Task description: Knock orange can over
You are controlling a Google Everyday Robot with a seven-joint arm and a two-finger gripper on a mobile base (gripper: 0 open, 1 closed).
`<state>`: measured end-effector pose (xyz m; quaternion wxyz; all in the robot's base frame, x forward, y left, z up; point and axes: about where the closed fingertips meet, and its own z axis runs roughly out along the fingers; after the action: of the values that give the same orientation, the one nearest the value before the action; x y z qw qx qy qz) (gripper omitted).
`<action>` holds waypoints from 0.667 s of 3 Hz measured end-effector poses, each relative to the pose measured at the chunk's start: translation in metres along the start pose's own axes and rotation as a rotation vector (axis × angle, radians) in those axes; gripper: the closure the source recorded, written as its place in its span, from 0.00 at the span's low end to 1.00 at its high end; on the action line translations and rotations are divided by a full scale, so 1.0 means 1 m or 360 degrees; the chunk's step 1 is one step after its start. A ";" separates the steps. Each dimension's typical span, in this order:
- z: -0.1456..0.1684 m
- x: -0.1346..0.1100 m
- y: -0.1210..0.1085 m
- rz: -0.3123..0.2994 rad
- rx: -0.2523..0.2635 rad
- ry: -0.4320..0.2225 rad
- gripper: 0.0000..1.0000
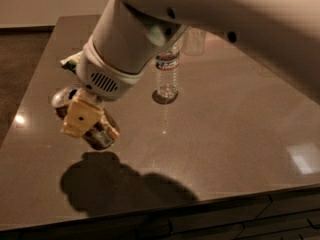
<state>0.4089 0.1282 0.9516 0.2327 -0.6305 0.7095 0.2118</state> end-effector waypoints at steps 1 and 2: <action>-0.006 0.038 -0.019 0.0086 0.0031 0.0246 0.99; -0.007 0.054 -0.027 0.0105 0.0052 0.0392 0.78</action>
Offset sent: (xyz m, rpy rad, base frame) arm 0.0320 -0.0723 -0.0404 -0.3617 0.0608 -0.0943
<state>0.4302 0.0773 0.9249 0.1471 -0.6242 0.7565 0.1286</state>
